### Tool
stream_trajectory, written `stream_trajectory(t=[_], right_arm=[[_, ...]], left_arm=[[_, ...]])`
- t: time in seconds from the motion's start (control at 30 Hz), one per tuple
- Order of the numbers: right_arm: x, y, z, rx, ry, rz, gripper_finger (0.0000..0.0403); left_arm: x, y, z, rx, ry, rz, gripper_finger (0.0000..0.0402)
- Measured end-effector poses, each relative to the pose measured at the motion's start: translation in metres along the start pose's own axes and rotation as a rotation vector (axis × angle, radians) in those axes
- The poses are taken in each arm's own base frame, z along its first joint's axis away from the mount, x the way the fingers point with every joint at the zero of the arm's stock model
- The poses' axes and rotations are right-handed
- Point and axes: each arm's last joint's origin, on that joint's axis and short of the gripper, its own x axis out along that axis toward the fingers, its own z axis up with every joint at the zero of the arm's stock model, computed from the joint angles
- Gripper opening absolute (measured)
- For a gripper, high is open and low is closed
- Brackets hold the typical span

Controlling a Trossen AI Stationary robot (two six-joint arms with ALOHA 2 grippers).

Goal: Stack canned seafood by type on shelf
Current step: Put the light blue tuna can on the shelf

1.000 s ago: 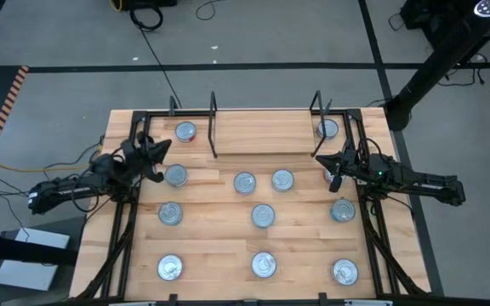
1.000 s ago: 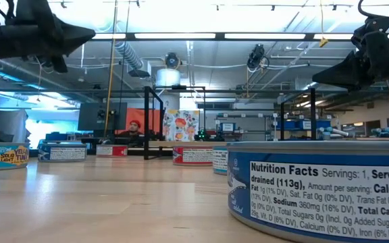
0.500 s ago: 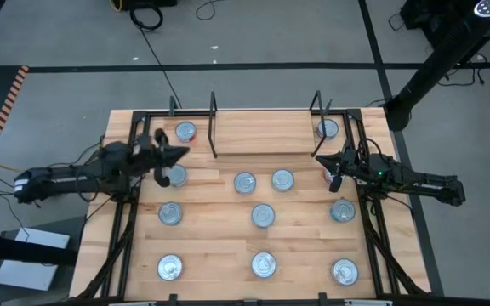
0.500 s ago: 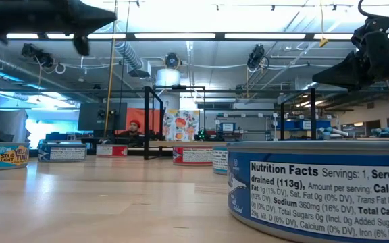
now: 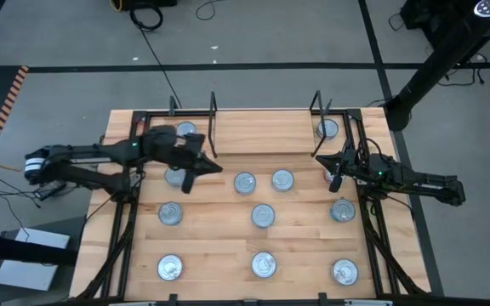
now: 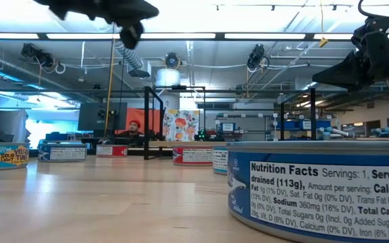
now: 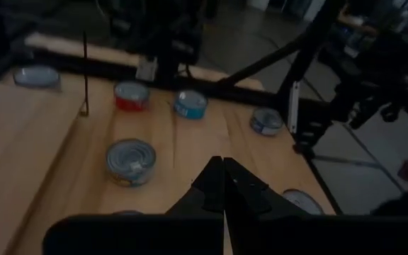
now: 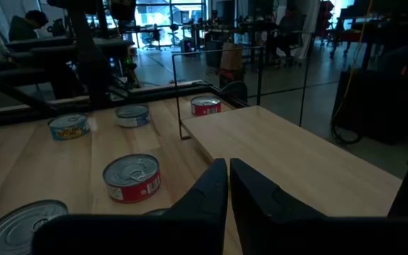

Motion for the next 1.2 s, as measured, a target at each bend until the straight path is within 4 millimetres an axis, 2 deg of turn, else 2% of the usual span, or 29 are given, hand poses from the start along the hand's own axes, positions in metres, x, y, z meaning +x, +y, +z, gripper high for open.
stream_trajectory(t=[0.17,0.37,0.5,0.8,0.97,1.2], right_arm=[[0.0,0.0,0.001,0.002,-0.007,0.0,0.003],[0.0,0.0,0.001,0.002,-0.006,0.001,0.003],[0.0,0.0,0.001,0.002,-0.006,0.0,0.003],[0.0,0.0,0.001,0.002,-0.006,0.001,0.003],[0.0,0.0,0.001,0.002,-0.006,0.0,0.003],[0.0,0.0,0.001,0.002,-0.006,0.001,0.003]], left_arm=[[0.034,0.012,0.004,-0.104,0.069,0.004,0.0002],[0.077,0.026,-0.005,-0.252,0.182,0.007,0.0012],[0.105,0.026,-0.011,-0.324,0.263,-0.011,0.0015],[0.152,0.017,-0.019,-0.249,0.543,-0.017,0.0018],[0.178,0.016,-0.015,-0.176,0.611,0.01,0.0032],[0.21,0.024,-0.027,-0.276,0.734,0.057,0.0077]])
